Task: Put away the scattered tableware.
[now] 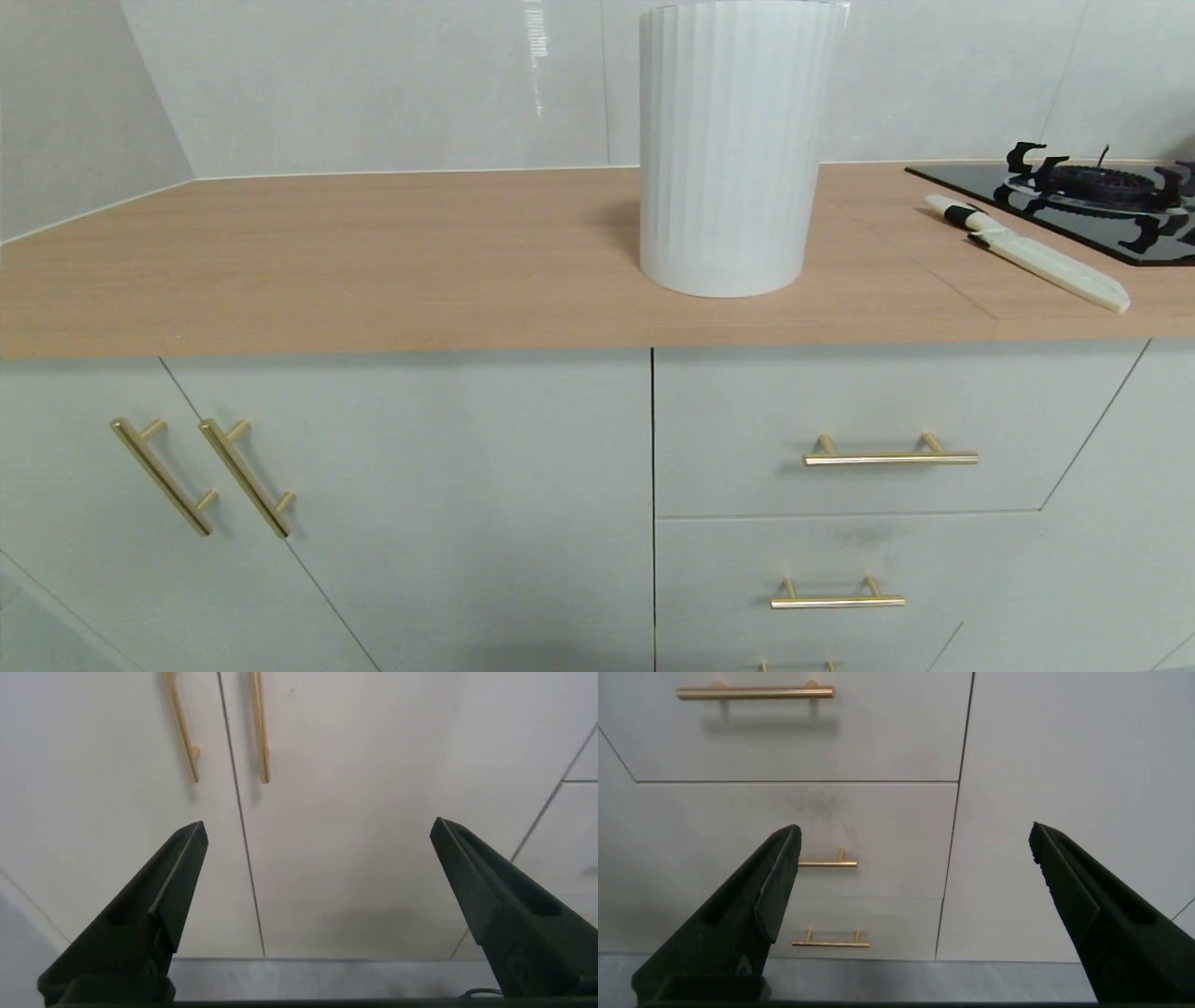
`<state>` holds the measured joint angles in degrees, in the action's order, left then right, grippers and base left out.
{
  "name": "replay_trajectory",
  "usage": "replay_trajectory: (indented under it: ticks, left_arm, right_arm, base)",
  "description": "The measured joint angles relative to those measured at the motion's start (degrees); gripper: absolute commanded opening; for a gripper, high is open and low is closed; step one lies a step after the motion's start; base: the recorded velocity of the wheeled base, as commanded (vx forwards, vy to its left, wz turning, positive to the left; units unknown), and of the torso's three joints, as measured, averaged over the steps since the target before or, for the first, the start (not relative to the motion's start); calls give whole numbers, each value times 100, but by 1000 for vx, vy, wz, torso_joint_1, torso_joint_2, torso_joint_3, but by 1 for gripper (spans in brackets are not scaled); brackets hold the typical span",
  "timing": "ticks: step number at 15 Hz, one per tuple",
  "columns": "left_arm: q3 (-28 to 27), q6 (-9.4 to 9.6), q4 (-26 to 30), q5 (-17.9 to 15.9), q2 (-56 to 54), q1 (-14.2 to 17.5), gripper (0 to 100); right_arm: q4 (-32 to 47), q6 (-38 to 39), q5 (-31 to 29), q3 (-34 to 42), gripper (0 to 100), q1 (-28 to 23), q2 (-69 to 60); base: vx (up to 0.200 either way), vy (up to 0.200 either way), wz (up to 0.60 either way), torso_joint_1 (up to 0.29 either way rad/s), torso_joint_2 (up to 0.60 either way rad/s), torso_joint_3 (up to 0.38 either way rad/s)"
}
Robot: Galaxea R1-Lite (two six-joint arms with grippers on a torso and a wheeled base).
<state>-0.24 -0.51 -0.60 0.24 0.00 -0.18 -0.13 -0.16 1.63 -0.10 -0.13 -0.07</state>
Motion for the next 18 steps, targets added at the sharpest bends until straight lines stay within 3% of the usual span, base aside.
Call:
replay_trajectory:
  ticks: [5, 18]
  left_arm:
    - [-5, 2, 9, 0, 0, 0, 100]
    - [-2, 0, -2, 0, 0, 0, 100]
  right_arm:
    - [-2, 0, -2, 0, 100, 0, 0]
    - [-2, 16, -9, 0, 100, 4, 0]
  base:
    - [0, 0, 0, 14, -148, -204]
    - [0, 0, 0, 130, -477, -325]
